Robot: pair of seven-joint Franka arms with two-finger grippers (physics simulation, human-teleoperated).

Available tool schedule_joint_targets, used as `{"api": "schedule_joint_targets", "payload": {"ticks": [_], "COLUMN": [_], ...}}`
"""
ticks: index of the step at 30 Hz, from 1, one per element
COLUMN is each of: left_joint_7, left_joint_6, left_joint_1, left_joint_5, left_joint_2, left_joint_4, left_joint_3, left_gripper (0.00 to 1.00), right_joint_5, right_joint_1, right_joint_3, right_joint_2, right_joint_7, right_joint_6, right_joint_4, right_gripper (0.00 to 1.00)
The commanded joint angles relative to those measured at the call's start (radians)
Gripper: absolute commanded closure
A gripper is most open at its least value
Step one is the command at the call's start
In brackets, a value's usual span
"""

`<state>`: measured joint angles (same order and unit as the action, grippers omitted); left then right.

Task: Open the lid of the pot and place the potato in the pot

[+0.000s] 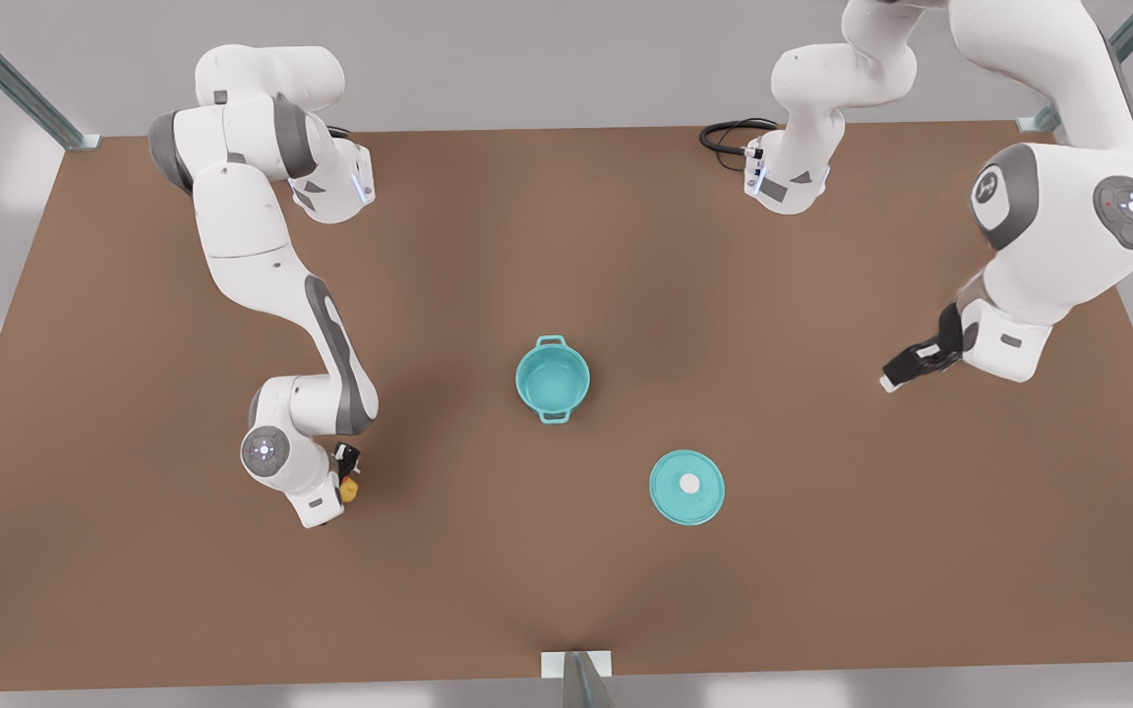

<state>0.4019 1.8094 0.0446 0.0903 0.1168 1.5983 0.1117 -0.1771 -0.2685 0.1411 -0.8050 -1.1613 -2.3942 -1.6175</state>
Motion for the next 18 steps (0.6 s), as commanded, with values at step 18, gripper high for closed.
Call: {"api": "schedule_joint_targets", "payload": {"ticks": [18], "left_joint_7": [-0.426], "left_joint_6": [-0.039], "left_joint_1": [-0.026], "left_joint_5": [0.019], "left_joint_2": [0.006], "left_joint_4": [-0.001], "left_joint_3": [0.005], "left_gripper": [0.0], "right_joint_5": [0.005], "right_joint_1": [-0.005], "right_joint_3": [-0.001], "right_joint_2": [0.024], "right_joint_7": [-0.018], "right_joint_6": [0.082], "right_joint_4": [0.004], "right_gripper": [0.49]}}
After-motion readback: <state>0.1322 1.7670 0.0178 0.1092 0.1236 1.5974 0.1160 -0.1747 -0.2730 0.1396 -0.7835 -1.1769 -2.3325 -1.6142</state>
